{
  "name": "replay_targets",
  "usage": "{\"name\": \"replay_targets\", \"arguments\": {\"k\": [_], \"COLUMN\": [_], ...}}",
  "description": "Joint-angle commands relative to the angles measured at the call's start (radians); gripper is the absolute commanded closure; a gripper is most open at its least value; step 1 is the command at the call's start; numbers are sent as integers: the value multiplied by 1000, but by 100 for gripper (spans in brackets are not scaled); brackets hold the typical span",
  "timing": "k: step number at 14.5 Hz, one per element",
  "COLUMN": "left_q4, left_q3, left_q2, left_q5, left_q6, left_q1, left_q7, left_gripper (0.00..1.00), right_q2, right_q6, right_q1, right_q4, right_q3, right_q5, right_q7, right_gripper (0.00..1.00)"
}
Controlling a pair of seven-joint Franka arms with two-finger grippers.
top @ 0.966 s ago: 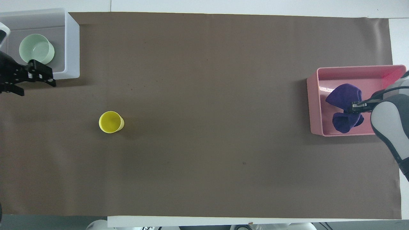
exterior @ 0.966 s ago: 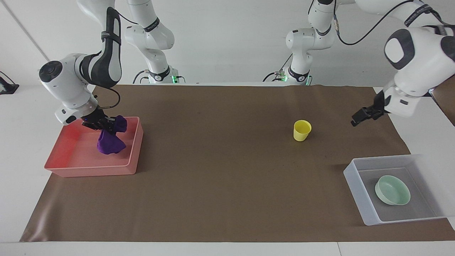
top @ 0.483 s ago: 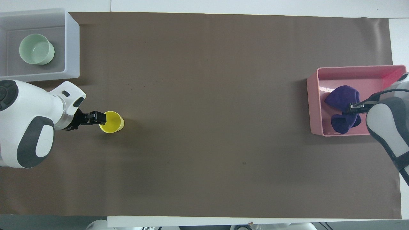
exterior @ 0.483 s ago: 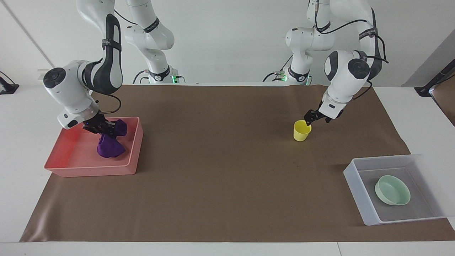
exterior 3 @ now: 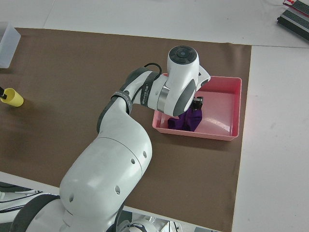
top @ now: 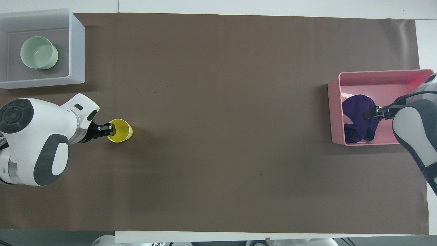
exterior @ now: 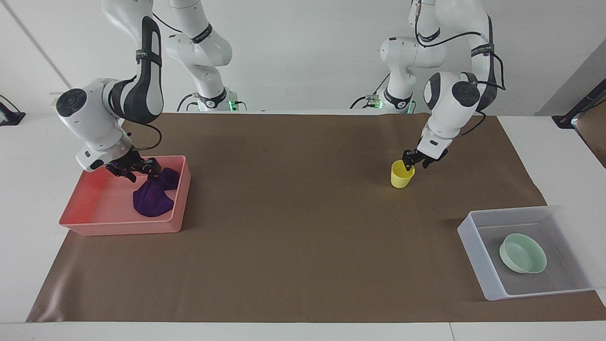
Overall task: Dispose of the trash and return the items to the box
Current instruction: 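Carry the cup into the box while the right gripper presses the cloth, then release the cup with the left gripper while the right gripper tucks the cloth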
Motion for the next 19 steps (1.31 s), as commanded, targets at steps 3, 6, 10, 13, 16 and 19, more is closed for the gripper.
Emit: {"name": "replay_targets", "arguments": {"k": [3, 6, 10, 13, 16, 19], "left_q4": [104, 417, 931, 1194, 1179, 1070], "left_q3": [13, 25, 27, 18, 27, 27], "left_q2": [34, 91, 336, 548, 624, 663], "left_q5": [13, -45, -72, -76, -69, -66], "left_q6": [-32, -319, -559, -539, -399, -187], "left_q1": [-12, 17, 212, 358, 413, 424], "left_q7": [-100, -104, -90, 46, 134, 146], "left_gripper": [100, 100, 100, 100, 100, 100], "right_q2": [16, 24, 29, 13, -34, -59], "right_q6": [-85, -158, -272, -417, -514, -625], "right_q1": [110, 199, 227, 225, 225, 225], "right_q4": [97, 162, 259, 371, 403, 457], "right_q3": [9, 7, 9, 7, 10, 10], "right_q5": [-7, -4, -5, -16, -73, -73], "right_q7": [40, 80, 82, 79, 77, 74], "right_gripper": [21, 20, 14, 9, 7, 6]}}
